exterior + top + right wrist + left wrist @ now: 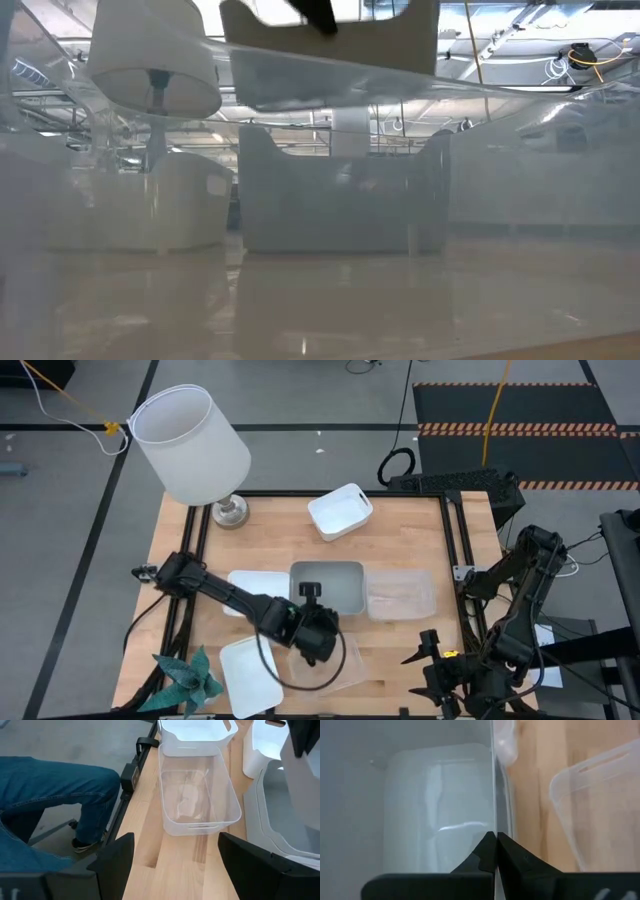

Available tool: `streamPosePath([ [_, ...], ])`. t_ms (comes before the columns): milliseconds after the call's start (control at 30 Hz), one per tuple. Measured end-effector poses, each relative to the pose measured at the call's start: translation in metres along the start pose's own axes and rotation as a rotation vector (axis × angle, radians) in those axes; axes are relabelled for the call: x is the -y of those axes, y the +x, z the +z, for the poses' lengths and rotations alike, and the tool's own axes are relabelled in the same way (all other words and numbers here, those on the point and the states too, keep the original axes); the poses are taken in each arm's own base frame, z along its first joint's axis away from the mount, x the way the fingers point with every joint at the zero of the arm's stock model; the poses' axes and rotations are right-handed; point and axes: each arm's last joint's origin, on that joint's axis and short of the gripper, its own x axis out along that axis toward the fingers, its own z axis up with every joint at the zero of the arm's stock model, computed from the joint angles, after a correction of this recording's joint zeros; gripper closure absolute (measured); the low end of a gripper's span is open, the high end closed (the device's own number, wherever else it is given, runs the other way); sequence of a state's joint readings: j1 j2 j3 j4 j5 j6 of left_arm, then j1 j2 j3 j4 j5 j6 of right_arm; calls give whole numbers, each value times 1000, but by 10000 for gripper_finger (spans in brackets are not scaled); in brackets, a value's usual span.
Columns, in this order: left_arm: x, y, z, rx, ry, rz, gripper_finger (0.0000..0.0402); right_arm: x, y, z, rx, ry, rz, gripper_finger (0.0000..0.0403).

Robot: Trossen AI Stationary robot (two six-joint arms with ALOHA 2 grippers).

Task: Stack baskets by color
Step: Stack the bottom gray bin on the top stacked gray bins

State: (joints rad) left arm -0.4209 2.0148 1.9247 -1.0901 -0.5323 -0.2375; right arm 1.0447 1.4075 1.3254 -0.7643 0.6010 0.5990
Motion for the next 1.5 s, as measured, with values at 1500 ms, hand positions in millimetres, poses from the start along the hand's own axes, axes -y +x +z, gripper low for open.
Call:
streamPosePath([
  [1500, -14, 47, 1, -21, -33, -98, 277, 0, 3, 2, 11, 3, 0, 122],
])
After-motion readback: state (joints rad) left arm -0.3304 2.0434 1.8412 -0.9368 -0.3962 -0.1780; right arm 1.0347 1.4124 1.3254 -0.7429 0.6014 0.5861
